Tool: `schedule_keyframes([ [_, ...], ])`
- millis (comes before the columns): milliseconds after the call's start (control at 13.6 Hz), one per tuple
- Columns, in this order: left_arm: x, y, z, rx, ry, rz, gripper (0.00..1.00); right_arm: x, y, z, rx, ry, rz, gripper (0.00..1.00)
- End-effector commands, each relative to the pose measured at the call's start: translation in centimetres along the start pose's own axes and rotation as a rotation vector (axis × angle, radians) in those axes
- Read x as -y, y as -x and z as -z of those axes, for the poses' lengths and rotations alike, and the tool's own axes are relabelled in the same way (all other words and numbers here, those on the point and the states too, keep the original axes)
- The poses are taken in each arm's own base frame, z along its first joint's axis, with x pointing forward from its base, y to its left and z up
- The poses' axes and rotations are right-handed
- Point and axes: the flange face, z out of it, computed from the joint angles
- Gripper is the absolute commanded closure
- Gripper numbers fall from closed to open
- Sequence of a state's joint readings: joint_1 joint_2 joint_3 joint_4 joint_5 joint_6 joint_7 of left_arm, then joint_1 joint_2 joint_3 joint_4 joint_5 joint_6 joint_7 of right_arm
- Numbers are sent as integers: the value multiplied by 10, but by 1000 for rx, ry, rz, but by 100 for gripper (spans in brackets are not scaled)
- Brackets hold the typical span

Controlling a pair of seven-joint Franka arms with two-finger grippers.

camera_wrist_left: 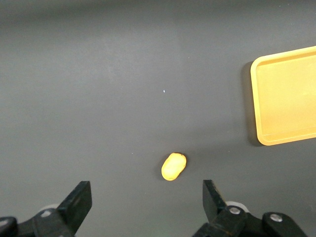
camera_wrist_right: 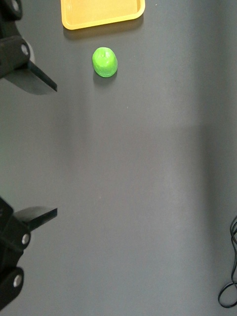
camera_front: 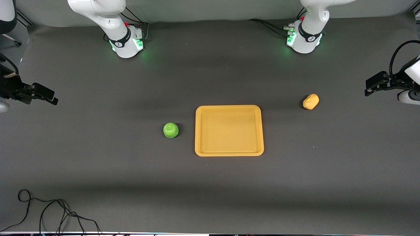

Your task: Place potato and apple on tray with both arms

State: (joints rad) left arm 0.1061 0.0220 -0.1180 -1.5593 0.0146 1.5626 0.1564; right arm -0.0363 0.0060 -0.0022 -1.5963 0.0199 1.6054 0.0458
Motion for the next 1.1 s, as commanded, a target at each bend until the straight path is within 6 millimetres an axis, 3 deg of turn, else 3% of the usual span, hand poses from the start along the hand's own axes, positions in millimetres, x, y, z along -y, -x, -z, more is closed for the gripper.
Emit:
schedule_keyframes([
  [0, -3, -1, 2, 16, -29, 7, 0, 1, 5, 3, 5, 17, 5, 0],
  [368, -3, -1, -2, 23, -26, 8, 0, -4, 2, -1, 10, 17, -7, 0],
  [515, -4, 3, -20, 62, -15, 8, 0, -3, 1, 0, 7, 16, -6, 0],
  [809, -9, 15, -100, 84, -17, 3, 0, 1, -2, -1, 9, 16, 2, 0],
  [1029, -17, 49, -183, 144, -13, -4, 1, 0, -2, -1, 9, 17, 11, 0],
])
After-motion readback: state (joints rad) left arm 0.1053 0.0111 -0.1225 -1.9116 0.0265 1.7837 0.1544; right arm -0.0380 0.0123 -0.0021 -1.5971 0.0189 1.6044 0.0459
